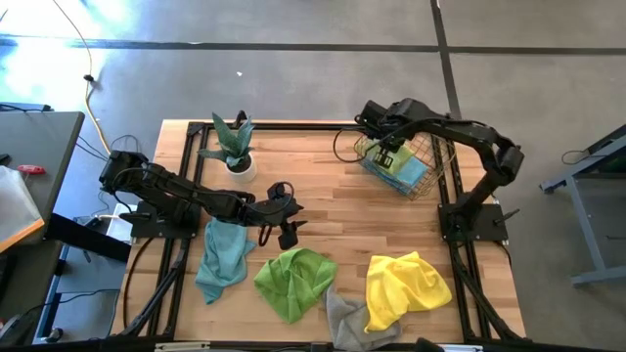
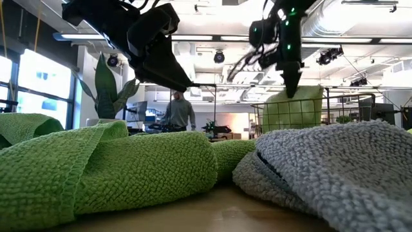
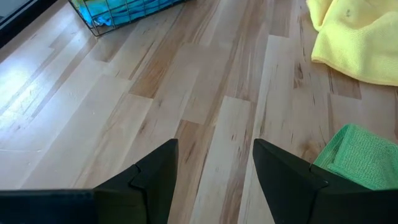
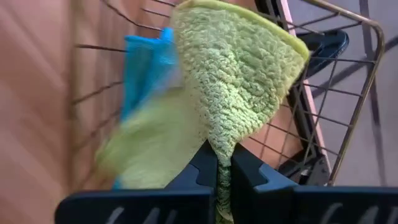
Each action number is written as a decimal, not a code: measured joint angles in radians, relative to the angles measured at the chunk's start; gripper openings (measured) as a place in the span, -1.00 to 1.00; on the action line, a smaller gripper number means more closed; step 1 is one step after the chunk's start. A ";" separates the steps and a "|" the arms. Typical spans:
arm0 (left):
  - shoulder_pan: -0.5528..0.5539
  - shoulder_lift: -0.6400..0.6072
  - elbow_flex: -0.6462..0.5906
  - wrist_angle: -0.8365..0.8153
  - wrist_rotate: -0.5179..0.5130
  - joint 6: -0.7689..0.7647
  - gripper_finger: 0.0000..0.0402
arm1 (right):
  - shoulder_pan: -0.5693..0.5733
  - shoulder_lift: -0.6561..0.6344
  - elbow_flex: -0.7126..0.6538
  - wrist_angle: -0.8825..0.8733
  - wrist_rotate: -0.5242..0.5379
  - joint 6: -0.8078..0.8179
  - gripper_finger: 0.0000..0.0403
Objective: Fold microfiber towels
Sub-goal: Put the light green towel into the wire basket, then fold the yellow towel
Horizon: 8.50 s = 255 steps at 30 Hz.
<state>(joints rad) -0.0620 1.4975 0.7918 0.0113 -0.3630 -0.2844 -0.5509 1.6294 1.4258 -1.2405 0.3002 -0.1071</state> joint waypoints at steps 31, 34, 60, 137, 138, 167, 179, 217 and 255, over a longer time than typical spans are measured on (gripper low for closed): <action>0.000 0.000 0.000 0.001 -0.064 0.017 -0.02 | -0.097 0.049 -0.001 0.017 -0.264 -0.111 -1.00; 0.000 0.000 0.000 0.001 -0.064 0.018 -0.02 | -0.105 0.027 -0.001 0.014 -0.317 -0.148 -1.00; 0.017 0.000 0.000 0.008 -0.098 0.034 -0.02 | -0.233 0.070 -0.262 0.278 -0.151 -0.190 -1.00; -0.144 0.000 -0.001 0.063 -0.226 -0.022 -0.02 | 1.091 -0.283 -0.820 0.721 -0.271 1.231 -0.22; -0.144 0.000 -0.001 0.063 -0.230 -0.024 -0.02 | 1.082 -0.283 -0.821 0.728 -0.221 1.188 -0.22; -0.150 0.000 0.000 0.060 -0.252 0.008 -0.02 | 1.050 -0.191 -0.596 0.476 -0.346 1.357 -0.22; -0.148 0.000 -0.001 0.064 -0.254 0.005 -0.02 | 0.927 0.024 -0.614 0.709 -0.271 1.013 -0.22; -0.229 0.000 -0.001 0.063 -0.253 0.059 -0.02 | 0.828 -0.197 -0.622 1.170 -0.116 0.343 -0.22; -0.142 0.370 -0.001 0.268 -0.257 0.613 -0.02 | 0.866 -0.196 -0.621 1.170 -0.109 0.289 -0.22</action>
<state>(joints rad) -0.2042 1.8679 0.7906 0.2791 -0.6205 0.3290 0.3149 1.4330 0.8043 -0.0703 0.1913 0.1818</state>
